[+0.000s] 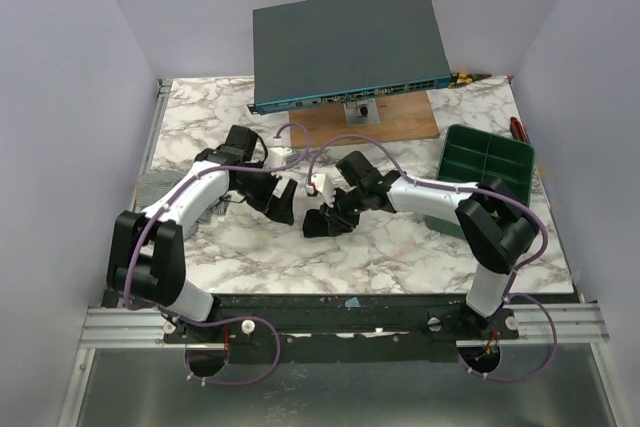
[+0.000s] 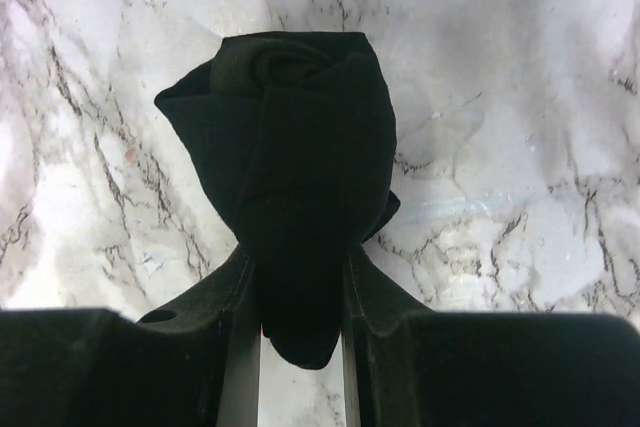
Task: Roll the underwear
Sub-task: Roll the underwear to the center of the board, then pick up the underwear from the center of the board, then place the underwear in the storage box.
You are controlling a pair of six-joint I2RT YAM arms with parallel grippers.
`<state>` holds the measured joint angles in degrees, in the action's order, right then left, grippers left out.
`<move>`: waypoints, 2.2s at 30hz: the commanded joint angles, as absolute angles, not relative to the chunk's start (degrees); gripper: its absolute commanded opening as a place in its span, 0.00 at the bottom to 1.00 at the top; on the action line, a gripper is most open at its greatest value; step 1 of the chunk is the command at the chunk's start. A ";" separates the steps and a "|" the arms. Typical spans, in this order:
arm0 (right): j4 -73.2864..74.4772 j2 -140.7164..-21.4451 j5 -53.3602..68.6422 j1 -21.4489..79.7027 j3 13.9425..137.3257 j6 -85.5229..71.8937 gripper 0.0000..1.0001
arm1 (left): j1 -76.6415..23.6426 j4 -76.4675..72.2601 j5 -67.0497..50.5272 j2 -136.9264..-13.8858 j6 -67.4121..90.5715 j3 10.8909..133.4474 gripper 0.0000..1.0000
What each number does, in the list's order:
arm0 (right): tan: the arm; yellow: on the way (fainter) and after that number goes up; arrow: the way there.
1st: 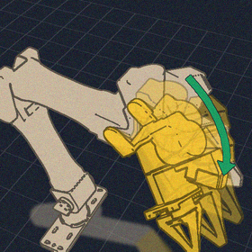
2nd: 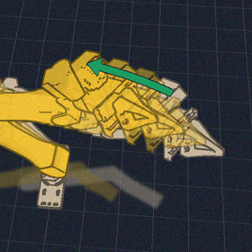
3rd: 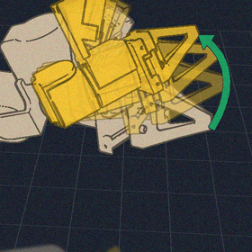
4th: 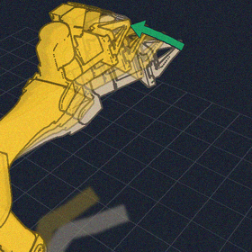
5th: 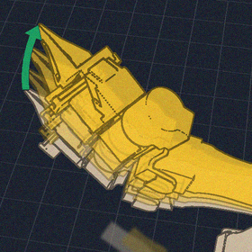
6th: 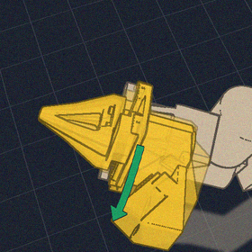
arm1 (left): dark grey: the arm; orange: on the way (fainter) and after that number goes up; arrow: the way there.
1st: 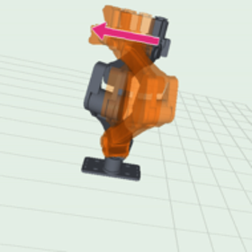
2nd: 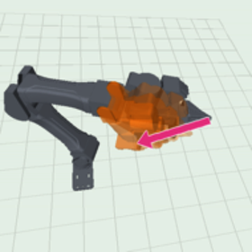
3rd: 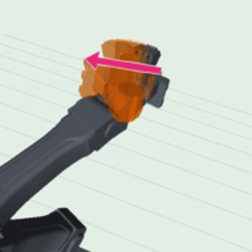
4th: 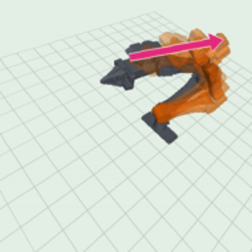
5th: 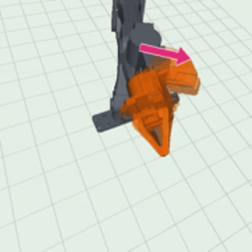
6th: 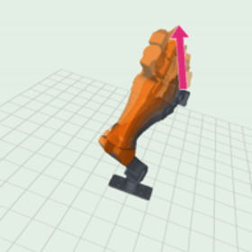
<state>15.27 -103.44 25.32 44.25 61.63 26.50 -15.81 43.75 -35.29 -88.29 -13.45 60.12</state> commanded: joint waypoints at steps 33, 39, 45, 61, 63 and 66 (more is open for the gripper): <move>37.89 -91.76 20.61 41.41 67.07 24.56 0.01 | -25.14 29.33 -22.59 -69.80 -24.87 48.53 0.99; 38.55 -83.73 14.12 39.04 64.90 24.47 0.01 | -25.14 29.49 -22.20 -69.74 -24.59 49.50 0.98; 39.48 -74.73 4.04 35.35 63.26 26.50 0.01 | -25.14 29.61 -21.98 -69.59 -24.12 50.40 0.99; 33.27 -51.45 -23.21 22.53 49.36 39.43 0.01 | -25.14 29.66 -22.07 -71.45 -22.50 52.71 0.98; 31.62 -50.30 -24.85 22.25 47.48 40.85 0.01 | -25.09 29.90 -22.06 -71.51 -22.58 52.99 0.98; 28.51 -49.71 -26.79 21.90 44.16 43.54 0.01 | -25.14 29.93 -21.90 -71.71 -22.83 53.17 0.99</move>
<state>34.00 -50.85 -20.99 22.44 47.31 38.85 -25.15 29.67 -22.70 -71.37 -22.85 51.35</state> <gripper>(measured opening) 0.289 0.984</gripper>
